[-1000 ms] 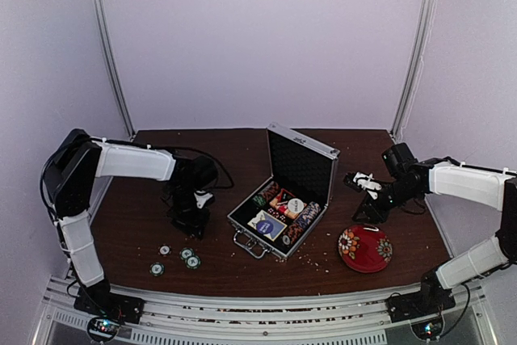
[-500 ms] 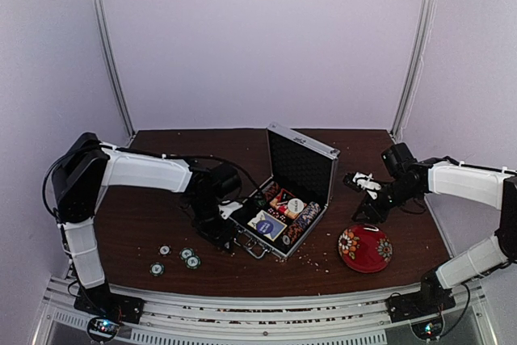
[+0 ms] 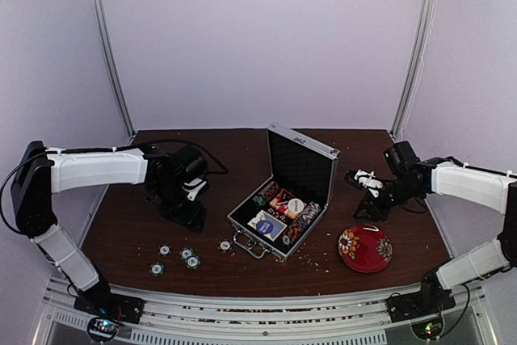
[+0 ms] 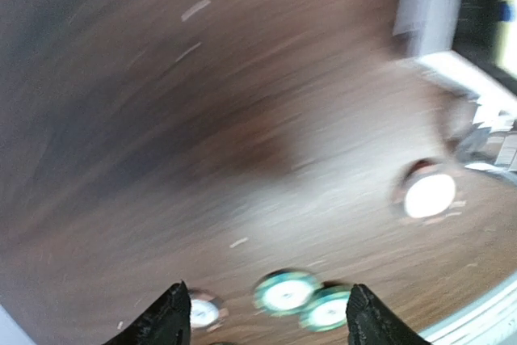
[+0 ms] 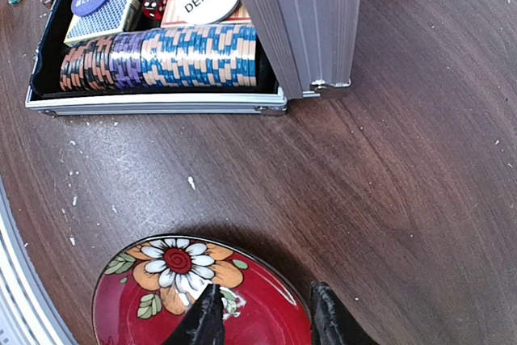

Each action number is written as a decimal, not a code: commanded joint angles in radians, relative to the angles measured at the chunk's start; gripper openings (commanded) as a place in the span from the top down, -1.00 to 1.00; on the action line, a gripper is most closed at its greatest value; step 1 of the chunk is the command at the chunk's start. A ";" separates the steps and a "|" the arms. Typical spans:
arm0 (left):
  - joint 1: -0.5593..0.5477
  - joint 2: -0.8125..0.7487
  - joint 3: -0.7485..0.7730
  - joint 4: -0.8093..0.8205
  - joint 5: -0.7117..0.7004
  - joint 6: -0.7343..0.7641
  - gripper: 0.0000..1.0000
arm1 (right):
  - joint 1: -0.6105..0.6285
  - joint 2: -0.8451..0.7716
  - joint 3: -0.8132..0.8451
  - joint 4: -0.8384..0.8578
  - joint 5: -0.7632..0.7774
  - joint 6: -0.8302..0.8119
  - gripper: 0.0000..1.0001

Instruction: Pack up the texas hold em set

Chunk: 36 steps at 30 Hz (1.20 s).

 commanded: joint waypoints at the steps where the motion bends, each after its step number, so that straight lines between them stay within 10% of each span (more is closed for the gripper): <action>1: 0.054 -0.071 -0.097 -0.042 -0.041 -0.086 -0.37 | 0.004 -0.010 0.020 0.003 -0.008 0.004 0.27; 36: 0.151 0.009 -0.296 0.057 0.041 -0.021 -0.13 | 0.006 0.014 0.019 -0.002 -0.008 -0.006 0.26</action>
